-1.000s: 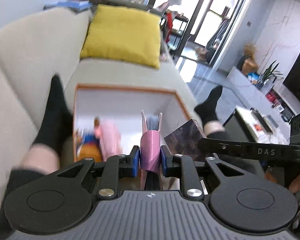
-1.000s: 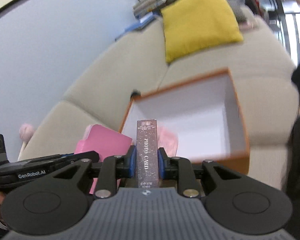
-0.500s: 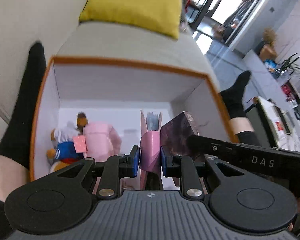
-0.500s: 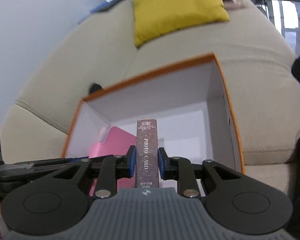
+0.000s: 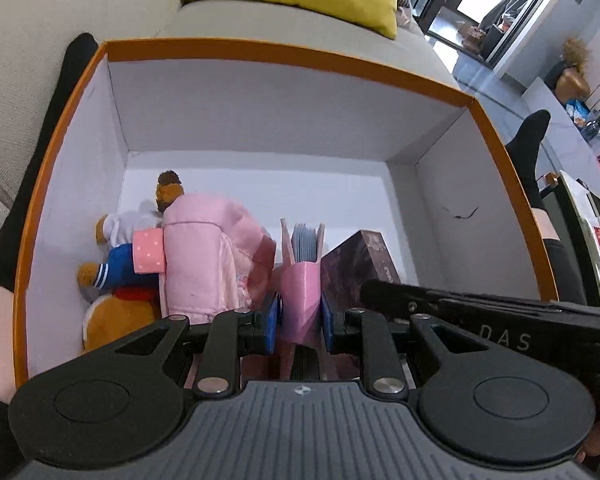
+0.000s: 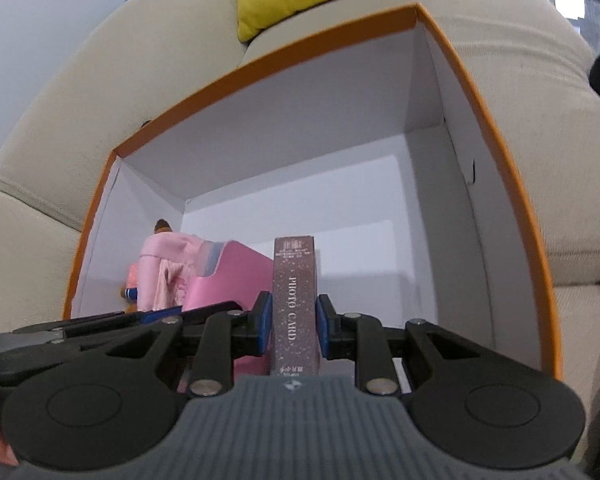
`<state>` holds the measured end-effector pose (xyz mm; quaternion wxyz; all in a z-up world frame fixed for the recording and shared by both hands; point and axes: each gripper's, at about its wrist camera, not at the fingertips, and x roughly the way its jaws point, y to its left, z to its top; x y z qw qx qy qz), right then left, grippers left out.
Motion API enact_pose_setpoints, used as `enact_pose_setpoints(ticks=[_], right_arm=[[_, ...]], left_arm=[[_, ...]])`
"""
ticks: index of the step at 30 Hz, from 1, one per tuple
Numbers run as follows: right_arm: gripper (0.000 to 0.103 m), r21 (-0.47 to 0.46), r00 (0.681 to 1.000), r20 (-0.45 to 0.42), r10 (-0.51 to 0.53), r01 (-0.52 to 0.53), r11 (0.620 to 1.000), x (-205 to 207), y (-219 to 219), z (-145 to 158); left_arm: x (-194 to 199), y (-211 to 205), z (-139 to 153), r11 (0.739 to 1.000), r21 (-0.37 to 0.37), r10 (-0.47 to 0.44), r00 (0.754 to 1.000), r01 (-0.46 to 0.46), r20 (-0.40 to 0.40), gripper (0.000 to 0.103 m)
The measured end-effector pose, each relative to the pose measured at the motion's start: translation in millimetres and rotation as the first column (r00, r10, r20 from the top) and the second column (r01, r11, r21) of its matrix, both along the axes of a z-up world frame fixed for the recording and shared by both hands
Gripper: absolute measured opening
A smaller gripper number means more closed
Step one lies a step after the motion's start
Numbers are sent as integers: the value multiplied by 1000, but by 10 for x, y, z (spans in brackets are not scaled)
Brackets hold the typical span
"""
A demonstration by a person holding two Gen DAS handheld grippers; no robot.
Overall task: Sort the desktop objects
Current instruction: 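Lower the pink wallet and photo card box into the orange box and release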
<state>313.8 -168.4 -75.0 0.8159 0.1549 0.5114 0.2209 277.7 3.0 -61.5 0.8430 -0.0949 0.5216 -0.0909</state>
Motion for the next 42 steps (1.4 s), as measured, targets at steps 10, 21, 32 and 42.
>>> enact_pose_setpoints(ticks=[10,21,32,42], right_arm=[[25,-23,999,-11,32,-32,999,-38,127,10],[28,-22,997,-9,79,-79,997,-69,323,15],[31,-8,997,-43,57,-58,998,-71,223,-34],[33,-23,997,36,64,-63,998,-186,178,142]], left_arm=[[-154,226,221,996,-91,0,999,4,36,34],[-451,447,495,987,-142,90,987,-71,133,34],[-649,527,509,980,-172,123,983,-98,140,34],[-859,446,563,987,-137,103,979,-80,174,34]])
